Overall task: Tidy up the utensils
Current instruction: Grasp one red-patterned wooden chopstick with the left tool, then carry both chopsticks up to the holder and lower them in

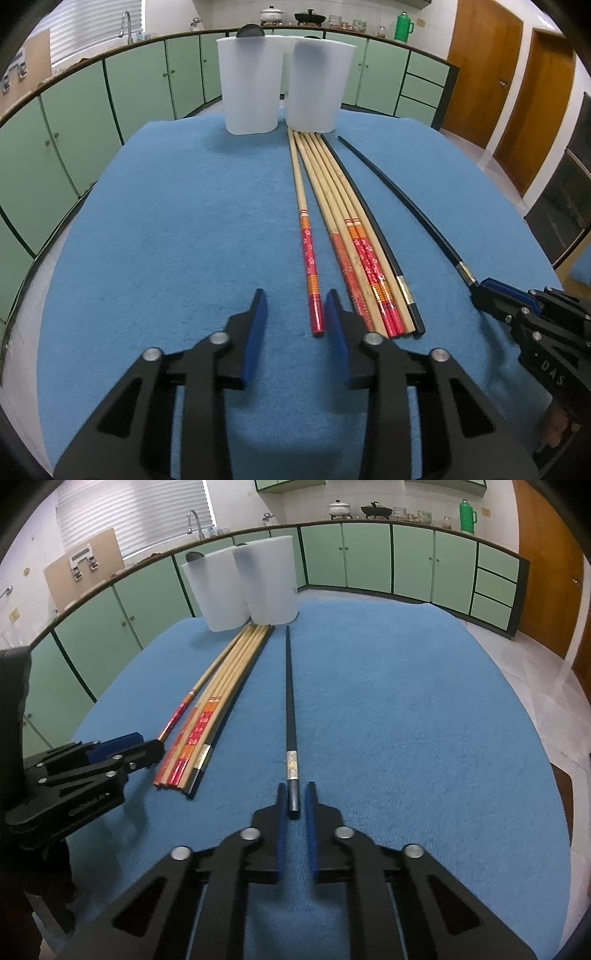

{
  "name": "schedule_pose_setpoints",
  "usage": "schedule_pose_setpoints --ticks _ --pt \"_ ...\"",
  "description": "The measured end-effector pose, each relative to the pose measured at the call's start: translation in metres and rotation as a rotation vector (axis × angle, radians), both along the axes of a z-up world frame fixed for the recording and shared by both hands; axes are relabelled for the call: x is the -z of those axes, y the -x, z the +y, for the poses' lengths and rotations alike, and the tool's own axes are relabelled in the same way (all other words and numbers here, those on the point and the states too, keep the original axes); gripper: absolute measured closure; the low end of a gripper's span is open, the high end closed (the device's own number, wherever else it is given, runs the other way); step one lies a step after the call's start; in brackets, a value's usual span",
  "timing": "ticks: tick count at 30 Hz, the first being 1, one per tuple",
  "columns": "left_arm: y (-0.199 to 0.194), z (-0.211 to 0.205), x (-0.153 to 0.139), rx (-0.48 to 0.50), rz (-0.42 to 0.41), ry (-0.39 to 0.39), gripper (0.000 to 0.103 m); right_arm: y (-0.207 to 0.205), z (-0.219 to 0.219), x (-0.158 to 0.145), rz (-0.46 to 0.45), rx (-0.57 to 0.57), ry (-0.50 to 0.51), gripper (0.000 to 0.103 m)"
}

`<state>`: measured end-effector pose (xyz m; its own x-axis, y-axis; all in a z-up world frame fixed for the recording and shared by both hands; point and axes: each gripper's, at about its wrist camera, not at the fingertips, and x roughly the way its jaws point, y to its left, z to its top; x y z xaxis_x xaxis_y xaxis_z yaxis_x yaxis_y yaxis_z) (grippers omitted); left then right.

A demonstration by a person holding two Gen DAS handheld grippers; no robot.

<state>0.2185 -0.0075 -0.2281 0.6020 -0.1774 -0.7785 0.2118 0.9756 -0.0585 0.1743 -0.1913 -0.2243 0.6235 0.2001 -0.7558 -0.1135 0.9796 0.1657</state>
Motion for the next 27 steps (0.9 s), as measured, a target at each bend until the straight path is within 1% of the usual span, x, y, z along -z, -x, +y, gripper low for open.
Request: schedule_pose_setpoints --ticks 2,3,4,5,11,16,22,27 --pt "-0.001 0.000 0.000 -0.004 -0.001 -0.001 0.088 0.000 0.000 0.000 -0.002 0.000 0.009 0.096" --pt "-0.002 -0.001 0.000 -0.002 -0.001 0.001 0.090 0.000 0.001 -0.001 -0.004 0.000 0.017 0.096" --pt "-0.002 -0.002 0.000 -0.001 -0.001 0.000 0.096 0.001 0.002 -0.001 -0.005 -0.001 0.020 0.096" --pt "-0.003 -0.002 -0.001 0.002 -0.002 0.002 0.098 0.001 0.001 -0.001 -0.007 -0.001 0.021 0.096" --pt "0.002 0.003 -0.004 -0.006 -0.002 0.005 0.098 0.010 0.000 -0.007 -0.030 -0.010 0.029 0.096" --pt "0.019 0.017 -0.018 -0.023 -0.030 0.029 0.098 0.018 -0.006 -0.016 -0.047 -0.016 0.013 0.096" --pt "0.034 0.029 -0.046 -0.022 -0.077 0.044 0.098 0.021 -0.009 -0.031 -0.079 -0.009 0.011 0.096" --pt "0.045 0.032 -0.078 -0.001 -0.142 0.055 0.098 0.023 -0.014 -0.049 -0.120 -0.006 0.009 0.096"
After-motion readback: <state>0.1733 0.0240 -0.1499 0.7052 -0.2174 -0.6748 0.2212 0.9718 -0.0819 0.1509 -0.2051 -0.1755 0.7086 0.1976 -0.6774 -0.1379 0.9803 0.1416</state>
